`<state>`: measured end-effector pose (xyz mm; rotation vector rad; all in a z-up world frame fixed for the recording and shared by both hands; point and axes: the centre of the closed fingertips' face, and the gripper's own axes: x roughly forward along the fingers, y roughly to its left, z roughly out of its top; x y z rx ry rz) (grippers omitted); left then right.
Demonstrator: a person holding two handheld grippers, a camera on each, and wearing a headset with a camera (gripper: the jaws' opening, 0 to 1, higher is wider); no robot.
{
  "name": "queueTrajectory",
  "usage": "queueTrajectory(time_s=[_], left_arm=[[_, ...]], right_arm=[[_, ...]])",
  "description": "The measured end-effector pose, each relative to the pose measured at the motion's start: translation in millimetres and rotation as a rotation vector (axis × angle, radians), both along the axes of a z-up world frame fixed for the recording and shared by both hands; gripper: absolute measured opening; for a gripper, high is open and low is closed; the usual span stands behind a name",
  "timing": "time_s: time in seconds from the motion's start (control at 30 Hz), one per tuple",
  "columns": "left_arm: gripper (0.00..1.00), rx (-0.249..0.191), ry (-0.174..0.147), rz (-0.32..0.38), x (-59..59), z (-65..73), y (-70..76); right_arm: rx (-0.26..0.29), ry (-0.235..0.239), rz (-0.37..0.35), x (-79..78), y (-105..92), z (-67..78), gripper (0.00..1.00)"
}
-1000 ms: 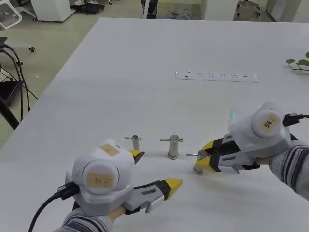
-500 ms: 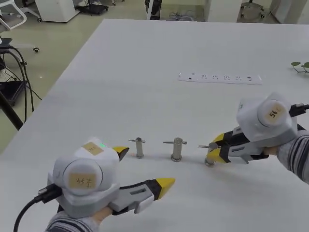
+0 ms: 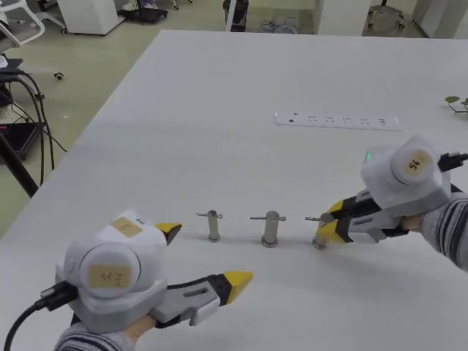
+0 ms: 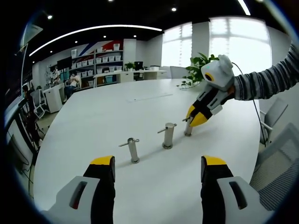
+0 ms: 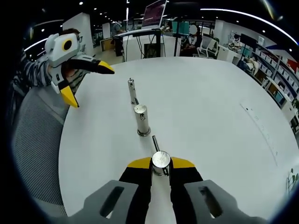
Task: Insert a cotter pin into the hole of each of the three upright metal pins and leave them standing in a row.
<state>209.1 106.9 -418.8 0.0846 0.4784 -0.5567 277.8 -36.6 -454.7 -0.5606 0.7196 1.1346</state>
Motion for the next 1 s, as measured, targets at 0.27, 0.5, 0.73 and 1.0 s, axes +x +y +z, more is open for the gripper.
queueTrajectory(time_s=[0.27,0.5,0.73,1.0], left_arm=[[0.76,-0.005,0.010,-0.002,-1.9,-1.8,2.5],[0.79,-0.008,0.012,-0.003,-3.4,-2.8,3.2],[0.80,-0.013,0.010,-0.007,-3.2,-2.3,1.3],[0.80,-0.018,0.012,-0.006,-3.1,-2.1,1.9]], right_arm=[[0.011,0.024,0.013,2.1,-2.0,-1.7,0.09],[0.023,0.031,0.024,1.2,-1.8,-1.5,0.09],[0.033,0.038,0.040,-2.2,0.1,-0.8,0.09],[0.008,0.008,0.033,-2.6,-2.5,-3.7,0.12]])
